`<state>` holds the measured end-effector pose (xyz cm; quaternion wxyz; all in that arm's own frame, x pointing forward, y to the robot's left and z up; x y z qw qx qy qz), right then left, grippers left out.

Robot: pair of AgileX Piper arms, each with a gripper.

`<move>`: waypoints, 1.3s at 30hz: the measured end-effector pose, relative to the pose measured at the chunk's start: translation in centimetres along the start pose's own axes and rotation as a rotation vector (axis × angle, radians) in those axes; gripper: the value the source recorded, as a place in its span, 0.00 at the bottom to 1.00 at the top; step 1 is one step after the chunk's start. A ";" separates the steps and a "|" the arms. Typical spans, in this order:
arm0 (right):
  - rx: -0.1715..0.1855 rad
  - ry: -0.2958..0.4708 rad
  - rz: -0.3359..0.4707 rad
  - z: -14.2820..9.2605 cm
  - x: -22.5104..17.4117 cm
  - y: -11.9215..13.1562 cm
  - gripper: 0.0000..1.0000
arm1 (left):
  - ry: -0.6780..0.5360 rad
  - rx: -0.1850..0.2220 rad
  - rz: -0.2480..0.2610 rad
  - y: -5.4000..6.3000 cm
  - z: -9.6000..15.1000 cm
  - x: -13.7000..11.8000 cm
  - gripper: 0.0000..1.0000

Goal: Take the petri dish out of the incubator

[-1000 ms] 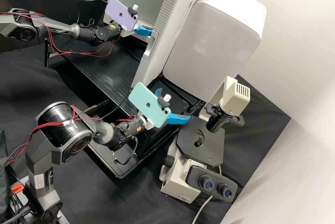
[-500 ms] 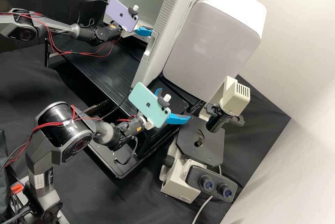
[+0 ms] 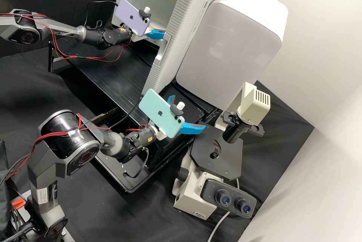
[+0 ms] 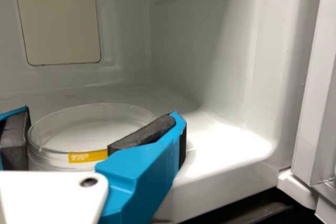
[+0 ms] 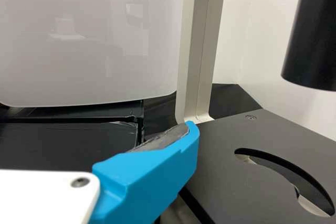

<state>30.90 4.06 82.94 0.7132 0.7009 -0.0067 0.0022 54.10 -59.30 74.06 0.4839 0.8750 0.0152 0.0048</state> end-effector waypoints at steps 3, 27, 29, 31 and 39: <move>0.000 0.000 0.000 0.0 0.0 0.0 1.00 | 0.000 0.000 0.000 0.0 0.0 0.0 0.00; 0.000 0.000 0.000 0.0 0.0 0.0 1.00 | -0.011 0.007 0.039 -0.9 -0.2 -1.1 0.00; 0.000 0.000 0.000 0.0 0.0 0.0 1.00 | -0.010 0.019 0.056 -1.1 -0.2 -1.9 0.00; 0.000 0.000 0.000 0.0 0.0 0.0 1.00 | -0.011 0.032 0.063 -1.2 -0.1 -2.8 0.00; 0.000 0.000 0.000 0.0 0.0 0.0 1.00 | -0.073 0.154 0.022 -1.1 0.7 -8.0 0.00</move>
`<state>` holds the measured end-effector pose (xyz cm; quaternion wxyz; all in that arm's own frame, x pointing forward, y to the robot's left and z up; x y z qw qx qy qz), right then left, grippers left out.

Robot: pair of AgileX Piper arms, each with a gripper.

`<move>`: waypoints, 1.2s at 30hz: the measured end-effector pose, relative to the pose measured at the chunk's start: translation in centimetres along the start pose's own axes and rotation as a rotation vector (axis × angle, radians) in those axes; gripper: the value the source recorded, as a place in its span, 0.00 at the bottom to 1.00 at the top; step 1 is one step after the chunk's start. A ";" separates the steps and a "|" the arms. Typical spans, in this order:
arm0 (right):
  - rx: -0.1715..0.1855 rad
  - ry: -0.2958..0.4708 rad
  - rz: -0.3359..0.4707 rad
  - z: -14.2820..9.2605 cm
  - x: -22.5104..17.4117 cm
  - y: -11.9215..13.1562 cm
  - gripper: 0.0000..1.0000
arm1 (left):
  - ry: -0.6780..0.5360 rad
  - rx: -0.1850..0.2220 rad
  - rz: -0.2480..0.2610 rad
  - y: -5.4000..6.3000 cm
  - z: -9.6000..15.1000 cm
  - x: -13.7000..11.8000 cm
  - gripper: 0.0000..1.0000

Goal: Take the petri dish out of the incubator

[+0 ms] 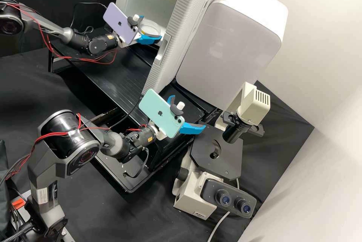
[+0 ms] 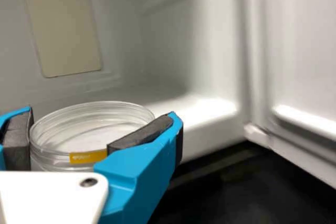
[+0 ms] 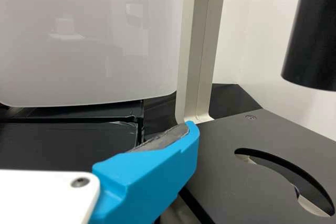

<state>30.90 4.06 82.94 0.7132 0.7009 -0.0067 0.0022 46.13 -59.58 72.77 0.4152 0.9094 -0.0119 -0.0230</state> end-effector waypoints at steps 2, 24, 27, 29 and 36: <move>0.000 0.000 0.000 0.0 0.0 0.0 1.00 | -0.047 0.028 -0.010 -0.1 0.6 -1.3 0.00; 0.000 0.000 0.000 0.0 0.0 0.0 1.00 | -0.390 0.033 -0.153 -2.6 2.5 -17.4 0.00; 0.000 0.000 0.000 0.0 0.0 0.0 1.00 | -0.410 0.027 -0.163 -3.0 2.2 -19.2 0.00; 0.000 0.000 0.000 0.0 0.0 0.0 1.00 | -0.423 0.028 -0.158 -3.1 2.1 -20.2 0.00; 0.000 0.000 0.000 0.0 0.0 0.0 1.00 | -0.460 0.024 -0.160 -3.4 1.5 -22.9 0.00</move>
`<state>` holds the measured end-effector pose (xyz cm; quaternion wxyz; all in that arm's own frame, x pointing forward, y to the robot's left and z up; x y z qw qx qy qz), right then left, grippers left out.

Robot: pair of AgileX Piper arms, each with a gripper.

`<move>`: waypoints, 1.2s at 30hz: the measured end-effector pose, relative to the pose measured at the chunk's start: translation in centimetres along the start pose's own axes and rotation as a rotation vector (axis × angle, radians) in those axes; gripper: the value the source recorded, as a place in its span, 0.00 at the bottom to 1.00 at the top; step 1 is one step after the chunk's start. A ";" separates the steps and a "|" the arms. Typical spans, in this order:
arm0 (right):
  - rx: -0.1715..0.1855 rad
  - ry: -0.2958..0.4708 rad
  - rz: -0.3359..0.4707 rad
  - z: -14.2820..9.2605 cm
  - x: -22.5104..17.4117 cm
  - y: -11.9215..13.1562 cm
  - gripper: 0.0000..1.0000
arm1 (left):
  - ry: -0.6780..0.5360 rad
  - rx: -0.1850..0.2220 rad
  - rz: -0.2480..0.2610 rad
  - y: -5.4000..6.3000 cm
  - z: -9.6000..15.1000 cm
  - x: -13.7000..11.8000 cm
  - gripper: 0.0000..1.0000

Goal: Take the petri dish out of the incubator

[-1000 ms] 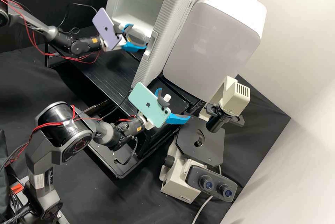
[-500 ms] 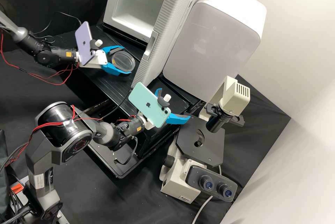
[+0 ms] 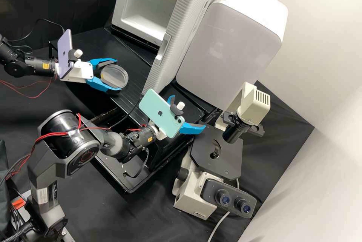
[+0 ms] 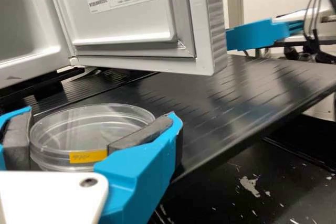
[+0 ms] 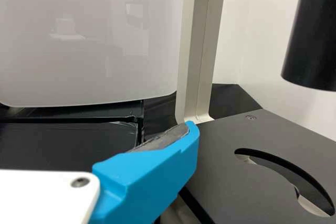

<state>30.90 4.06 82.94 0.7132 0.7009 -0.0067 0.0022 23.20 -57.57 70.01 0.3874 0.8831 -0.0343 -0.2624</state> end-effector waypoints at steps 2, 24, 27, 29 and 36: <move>0.000 0.000 0.000 0.0 0.0 0.0 1.00 | 0.000 -0.001 -0.003 -0.1 -0.1 -0.4 0.00; 0.000 0.000 0.000 0.0 0.0 0.0 1.00 | 0.060 -0.060 0.002 -0.6 -1.6 1.3 0.00; 0.000 0.000 0.000 0.0 0.0 0.0 1.00 | 0.066 -0.060 0.009 -0.6 -1.7 1.8 0.00; 0.000 0.000 0.000 0.0 0.0 0.0 1.00 | 0.068 -0.060 0.011 -0.6 -1.8 2.1 0.00; 0.000 0.000 0.000 0.0 0.0 0.0 1.00 | 0.081 -0.061 0.015 -0.7 -2.1 2.8 0.00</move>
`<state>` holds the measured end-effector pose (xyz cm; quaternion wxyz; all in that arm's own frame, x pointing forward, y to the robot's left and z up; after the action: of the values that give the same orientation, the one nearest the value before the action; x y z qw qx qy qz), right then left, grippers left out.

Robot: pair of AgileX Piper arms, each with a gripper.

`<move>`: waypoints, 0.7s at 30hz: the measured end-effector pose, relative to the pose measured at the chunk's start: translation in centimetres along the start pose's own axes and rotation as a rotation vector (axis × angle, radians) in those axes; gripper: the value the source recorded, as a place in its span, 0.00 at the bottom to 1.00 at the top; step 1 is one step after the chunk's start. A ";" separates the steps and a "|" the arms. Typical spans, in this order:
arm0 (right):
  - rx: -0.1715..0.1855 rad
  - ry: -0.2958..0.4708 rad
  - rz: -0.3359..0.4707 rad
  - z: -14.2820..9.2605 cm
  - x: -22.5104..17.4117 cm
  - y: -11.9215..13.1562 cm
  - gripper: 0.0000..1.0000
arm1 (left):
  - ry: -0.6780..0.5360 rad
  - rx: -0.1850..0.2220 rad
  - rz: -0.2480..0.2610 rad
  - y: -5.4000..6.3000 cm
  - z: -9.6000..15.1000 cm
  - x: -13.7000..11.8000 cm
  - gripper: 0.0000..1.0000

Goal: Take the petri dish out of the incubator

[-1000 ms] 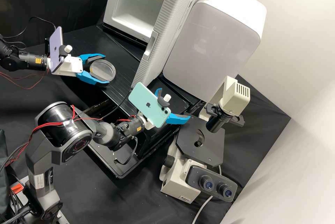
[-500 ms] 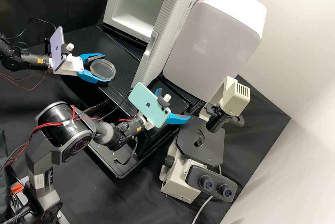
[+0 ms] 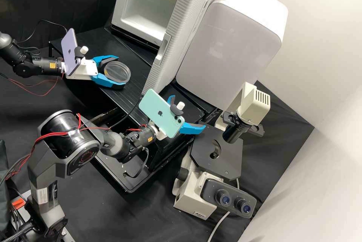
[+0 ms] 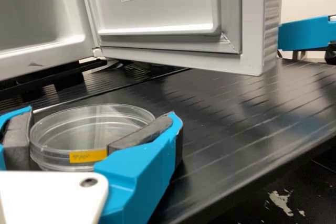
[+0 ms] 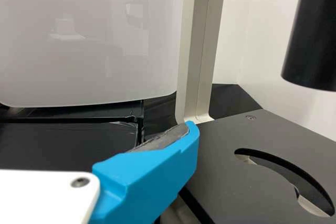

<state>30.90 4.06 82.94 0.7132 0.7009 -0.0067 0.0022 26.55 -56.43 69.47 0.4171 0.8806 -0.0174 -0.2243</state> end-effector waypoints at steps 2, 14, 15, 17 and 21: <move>0.000 0.000 0.000 0.0 0.0 0.0 1.00 | 0.005 0.001 0.003 -0.1 -0.1 0.2 0.00; 0.000 0.000 0.000 0.0 0.0 0.0 1.00 | 0.009 -0.029 0.012 -0.3 -0.3 0.6 1.00; 0.000 0.000 0.000 0.0 0.0 0.0 1.00 | 0.009 -0.029 0.012 -0.3 -0.3 0.6 1.00; 0.000 0.000 0.000 0.0 0.0 0.0 1.00 | 0.009 -0.029 0.012 -0.3 -0.3 0.6 1.00; 0.000 0.000 0.000 0.0 0.0 0.0 1.00 | 0.009 -0.021 0.012 -0.3 -0.3 0.6 1.00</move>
<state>30.90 4.06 82.94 0.7132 0.7009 -0.0067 0.0022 27.20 -56.13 69.13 0.4276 0.8771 -0.0182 -0.2180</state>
